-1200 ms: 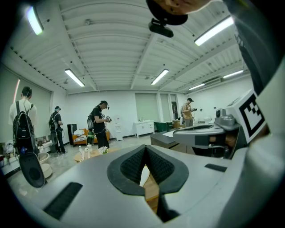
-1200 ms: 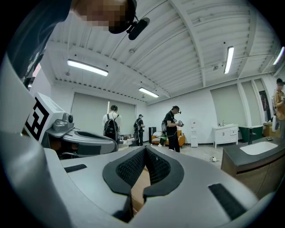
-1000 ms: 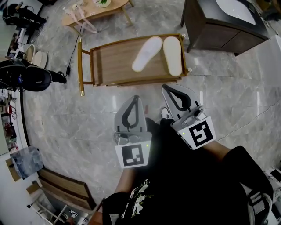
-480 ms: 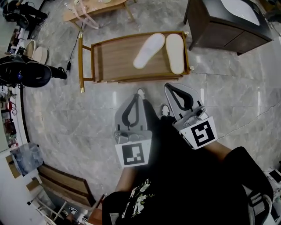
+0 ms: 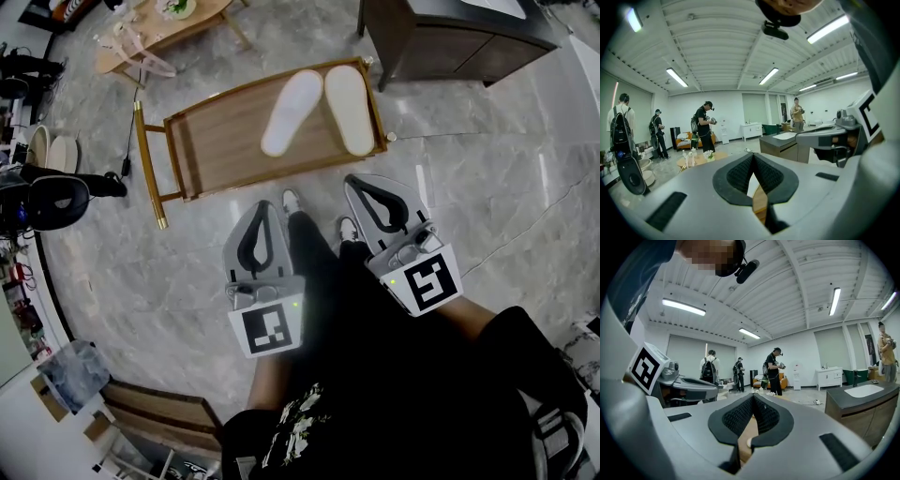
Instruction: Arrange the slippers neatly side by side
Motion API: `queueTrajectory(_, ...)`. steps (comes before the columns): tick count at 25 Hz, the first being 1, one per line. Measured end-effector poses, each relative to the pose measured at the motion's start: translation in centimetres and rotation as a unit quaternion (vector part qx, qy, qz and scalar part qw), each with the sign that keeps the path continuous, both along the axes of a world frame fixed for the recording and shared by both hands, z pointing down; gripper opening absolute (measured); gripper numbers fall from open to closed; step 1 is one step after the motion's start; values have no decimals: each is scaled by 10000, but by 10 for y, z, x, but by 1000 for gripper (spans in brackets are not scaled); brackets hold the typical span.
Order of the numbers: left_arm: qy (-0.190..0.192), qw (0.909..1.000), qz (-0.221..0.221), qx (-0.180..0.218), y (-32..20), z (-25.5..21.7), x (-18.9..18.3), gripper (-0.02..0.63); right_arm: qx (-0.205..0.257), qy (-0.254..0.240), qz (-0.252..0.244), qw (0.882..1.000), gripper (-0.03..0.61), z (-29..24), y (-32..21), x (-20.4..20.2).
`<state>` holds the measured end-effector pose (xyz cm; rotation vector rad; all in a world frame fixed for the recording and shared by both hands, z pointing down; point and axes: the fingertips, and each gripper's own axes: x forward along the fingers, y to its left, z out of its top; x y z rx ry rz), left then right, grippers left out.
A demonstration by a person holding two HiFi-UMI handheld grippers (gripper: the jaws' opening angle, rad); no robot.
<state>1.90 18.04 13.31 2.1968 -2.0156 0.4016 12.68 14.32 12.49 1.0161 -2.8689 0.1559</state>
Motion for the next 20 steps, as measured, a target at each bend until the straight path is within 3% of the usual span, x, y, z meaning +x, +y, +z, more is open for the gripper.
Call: queueTrajectory(20,39,9999,129,25,-60,0,-73,0,-3,230,-83,9997,-3,0,-57,-79)
